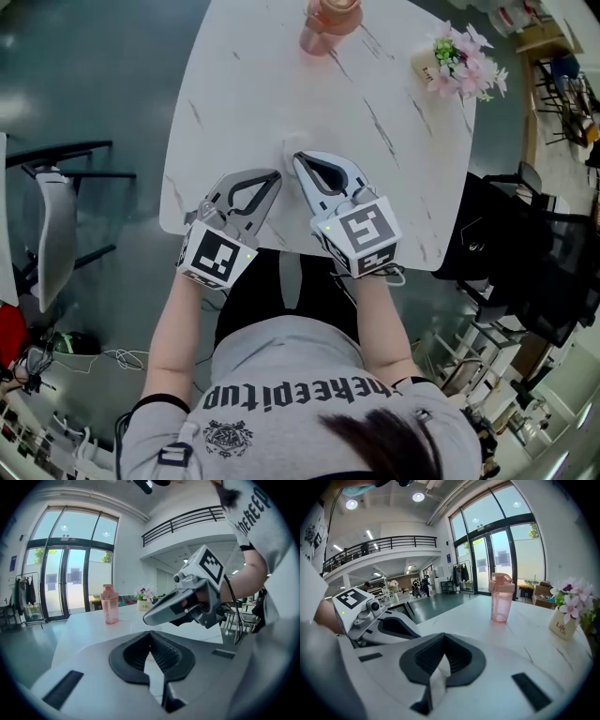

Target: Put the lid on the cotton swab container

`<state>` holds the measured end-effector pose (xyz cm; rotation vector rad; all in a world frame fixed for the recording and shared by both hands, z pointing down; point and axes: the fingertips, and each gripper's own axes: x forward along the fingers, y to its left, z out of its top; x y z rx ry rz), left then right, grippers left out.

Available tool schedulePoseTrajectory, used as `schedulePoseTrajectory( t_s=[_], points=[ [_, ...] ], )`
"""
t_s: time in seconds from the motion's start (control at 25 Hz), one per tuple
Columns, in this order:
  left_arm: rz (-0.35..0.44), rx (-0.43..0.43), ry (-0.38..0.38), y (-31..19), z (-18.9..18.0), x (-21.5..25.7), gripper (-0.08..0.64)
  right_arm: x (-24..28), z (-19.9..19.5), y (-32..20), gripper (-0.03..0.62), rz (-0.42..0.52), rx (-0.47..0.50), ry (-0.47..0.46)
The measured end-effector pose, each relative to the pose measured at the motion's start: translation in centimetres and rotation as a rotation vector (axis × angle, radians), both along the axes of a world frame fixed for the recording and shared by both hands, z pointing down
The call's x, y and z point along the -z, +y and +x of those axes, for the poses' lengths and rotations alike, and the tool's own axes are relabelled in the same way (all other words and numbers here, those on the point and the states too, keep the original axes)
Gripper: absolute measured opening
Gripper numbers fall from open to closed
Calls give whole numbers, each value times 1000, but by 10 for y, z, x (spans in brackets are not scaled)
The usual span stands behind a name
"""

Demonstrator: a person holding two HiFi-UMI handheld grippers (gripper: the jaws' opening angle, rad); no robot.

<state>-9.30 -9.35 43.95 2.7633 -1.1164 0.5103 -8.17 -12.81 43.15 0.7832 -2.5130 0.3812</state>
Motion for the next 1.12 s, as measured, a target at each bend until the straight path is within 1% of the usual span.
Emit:
schedulePoseTrajectory(
  t_s=[0.16,0.4,0.56,0.88,1.12],
  points=[
    [11,71,37,0,-5,19,15,13,-2,5,11,1,29,-36],
    [46,159,47,3,-4,41,15,38,-3,15,11,16,88,-83],
    [69,217,73,3,-2,60,15,56,-1,24,11,32,128,-115],
    [117,323,79,9,8,93,15,91,10,38,11,69,198,-174],
    [151,381,92,16,18,116,15,114,19,46,11,102,252,-212]
  ],
)
